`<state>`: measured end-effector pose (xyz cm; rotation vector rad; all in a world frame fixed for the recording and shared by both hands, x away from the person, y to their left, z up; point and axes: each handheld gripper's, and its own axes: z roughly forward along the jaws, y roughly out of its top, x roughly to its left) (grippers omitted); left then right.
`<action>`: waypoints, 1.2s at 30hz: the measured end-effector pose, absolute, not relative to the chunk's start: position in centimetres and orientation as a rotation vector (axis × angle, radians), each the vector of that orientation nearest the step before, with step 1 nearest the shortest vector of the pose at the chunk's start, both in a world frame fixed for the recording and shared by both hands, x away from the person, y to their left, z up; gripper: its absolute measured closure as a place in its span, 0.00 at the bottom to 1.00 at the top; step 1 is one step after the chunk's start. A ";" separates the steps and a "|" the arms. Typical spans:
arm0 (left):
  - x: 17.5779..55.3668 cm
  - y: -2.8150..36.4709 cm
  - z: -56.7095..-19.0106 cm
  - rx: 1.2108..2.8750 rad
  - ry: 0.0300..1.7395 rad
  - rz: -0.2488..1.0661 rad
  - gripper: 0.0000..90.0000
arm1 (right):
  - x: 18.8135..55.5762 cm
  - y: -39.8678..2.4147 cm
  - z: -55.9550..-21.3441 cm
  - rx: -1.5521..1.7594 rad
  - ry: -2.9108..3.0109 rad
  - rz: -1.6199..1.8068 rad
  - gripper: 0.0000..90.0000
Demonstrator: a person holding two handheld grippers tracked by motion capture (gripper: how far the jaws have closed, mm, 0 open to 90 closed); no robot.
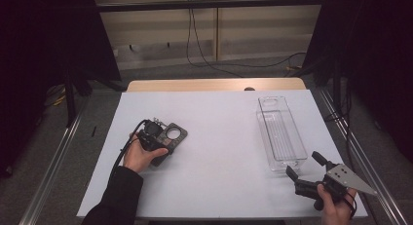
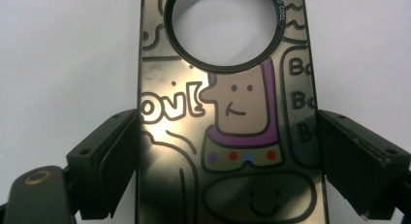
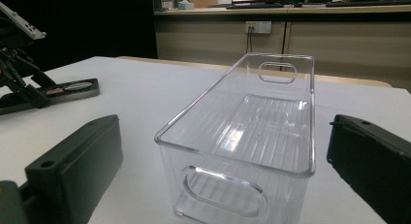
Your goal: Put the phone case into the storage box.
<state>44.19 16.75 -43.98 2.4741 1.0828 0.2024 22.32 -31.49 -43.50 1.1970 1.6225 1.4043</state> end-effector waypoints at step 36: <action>42.3 18.2 -40.7 2.078 0.783 0.364 0.14 | 22.3 -31.6 -43.5 1.198 1.624 1.397 0.00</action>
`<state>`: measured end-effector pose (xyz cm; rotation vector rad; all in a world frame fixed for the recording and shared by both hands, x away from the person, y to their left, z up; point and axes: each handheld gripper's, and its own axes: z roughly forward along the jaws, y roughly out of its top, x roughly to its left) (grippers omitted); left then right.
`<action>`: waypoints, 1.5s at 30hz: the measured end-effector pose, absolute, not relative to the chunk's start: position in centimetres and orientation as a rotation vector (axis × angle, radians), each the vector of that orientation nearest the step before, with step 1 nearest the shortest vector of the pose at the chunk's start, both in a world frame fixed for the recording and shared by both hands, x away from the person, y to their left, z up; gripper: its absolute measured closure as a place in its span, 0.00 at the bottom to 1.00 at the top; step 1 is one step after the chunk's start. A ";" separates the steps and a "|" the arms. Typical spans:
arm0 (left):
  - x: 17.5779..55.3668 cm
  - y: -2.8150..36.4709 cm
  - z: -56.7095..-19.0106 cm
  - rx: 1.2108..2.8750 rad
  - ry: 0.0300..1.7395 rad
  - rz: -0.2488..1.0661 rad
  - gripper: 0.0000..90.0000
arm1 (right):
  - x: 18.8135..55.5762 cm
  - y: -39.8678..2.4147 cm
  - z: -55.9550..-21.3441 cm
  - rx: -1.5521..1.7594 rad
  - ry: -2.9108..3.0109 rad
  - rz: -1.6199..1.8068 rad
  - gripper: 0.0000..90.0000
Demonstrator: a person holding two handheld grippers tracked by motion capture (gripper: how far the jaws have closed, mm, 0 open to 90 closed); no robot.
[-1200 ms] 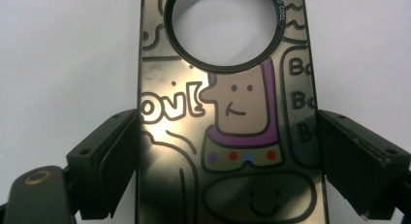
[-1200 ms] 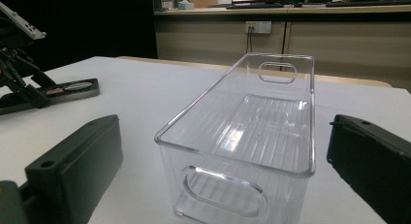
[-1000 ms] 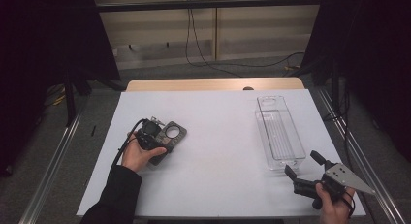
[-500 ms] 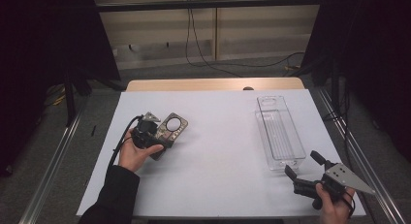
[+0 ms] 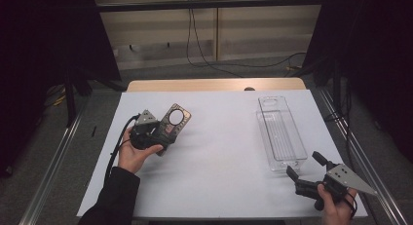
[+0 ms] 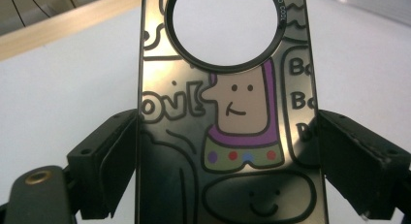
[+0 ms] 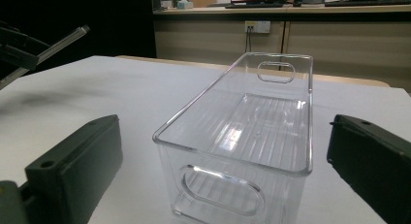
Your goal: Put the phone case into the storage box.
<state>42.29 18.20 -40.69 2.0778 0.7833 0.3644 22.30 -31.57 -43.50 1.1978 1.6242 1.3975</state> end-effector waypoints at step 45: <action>35.1 17.8 -40.0 1.868 0.486 0.162 0.14 | 22.2 -29.3 -42.3 1.087 1.751 1.533 0.00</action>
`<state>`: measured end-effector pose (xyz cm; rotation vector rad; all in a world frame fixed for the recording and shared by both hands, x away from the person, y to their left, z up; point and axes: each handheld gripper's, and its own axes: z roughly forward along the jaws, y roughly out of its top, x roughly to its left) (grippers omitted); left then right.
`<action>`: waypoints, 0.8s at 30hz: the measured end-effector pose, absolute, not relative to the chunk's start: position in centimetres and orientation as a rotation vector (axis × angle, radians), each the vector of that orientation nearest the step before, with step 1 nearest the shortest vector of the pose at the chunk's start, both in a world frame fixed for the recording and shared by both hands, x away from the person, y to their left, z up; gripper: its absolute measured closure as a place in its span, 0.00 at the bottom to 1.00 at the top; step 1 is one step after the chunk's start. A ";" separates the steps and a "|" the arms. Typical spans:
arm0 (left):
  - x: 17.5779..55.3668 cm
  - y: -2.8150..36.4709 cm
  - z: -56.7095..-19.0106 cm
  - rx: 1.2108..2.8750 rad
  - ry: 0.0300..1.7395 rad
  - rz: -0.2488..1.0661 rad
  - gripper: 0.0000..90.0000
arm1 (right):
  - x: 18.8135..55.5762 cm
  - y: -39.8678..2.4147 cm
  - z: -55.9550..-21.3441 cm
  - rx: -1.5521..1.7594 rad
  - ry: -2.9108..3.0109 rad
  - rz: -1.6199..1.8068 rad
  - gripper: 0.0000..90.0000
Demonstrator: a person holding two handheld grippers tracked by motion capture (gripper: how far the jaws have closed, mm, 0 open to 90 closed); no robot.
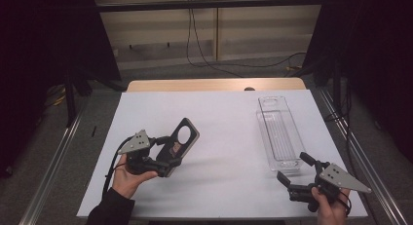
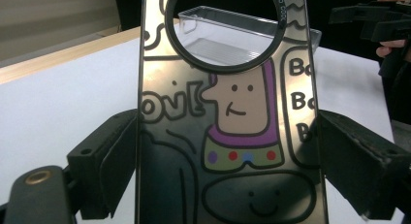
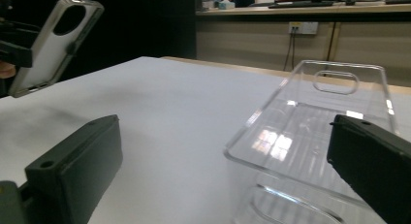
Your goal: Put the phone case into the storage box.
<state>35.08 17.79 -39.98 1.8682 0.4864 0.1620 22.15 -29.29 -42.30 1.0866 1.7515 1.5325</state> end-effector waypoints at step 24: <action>33.7 14.7 -39.1 1.873 0.365 0.074 0.14 | 24.6 -23.6 -40.0 0.895 1.961 1.694 0.00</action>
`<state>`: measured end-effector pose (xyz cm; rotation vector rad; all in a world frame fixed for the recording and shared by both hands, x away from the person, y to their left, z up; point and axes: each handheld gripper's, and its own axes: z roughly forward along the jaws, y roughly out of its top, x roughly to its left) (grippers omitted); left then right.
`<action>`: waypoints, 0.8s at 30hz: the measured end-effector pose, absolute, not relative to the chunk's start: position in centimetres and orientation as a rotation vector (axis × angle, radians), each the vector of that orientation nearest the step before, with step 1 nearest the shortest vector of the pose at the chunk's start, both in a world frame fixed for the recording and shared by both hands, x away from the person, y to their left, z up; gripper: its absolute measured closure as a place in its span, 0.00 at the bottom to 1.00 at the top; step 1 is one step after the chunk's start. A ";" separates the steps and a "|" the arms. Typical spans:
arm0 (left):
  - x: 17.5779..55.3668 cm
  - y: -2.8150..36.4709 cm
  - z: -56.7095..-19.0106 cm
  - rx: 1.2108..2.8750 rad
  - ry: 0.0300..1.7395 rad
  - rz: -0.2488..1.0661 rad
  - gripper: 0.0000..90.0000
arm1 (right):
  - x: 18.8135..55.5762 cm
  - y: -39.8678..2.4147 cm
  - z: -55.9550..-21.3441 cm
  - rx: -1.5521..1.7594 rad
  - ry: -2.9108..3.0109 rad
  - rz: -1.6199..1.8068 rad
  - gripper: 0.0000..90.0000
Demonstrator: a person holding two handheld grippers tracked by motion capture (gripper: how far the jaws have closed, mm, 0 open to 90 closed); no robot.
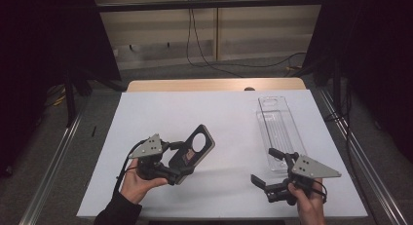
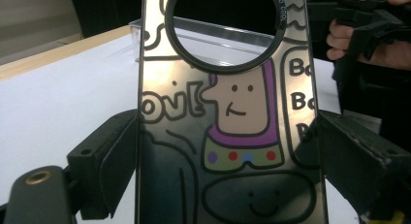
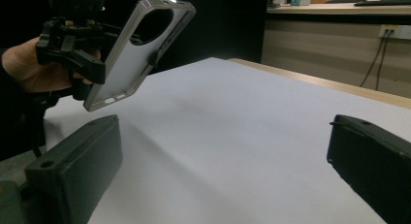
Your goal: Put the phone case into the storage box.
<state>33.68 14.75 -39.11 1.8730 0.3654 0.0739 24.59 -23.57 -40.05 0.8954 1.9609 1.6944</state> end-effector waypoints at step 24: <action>36.1 10.1 -37.6 1.872 0.213 -0.006 0.14 | 28.0 -20.0 -37.4 0.780 2.077 1.784 0.00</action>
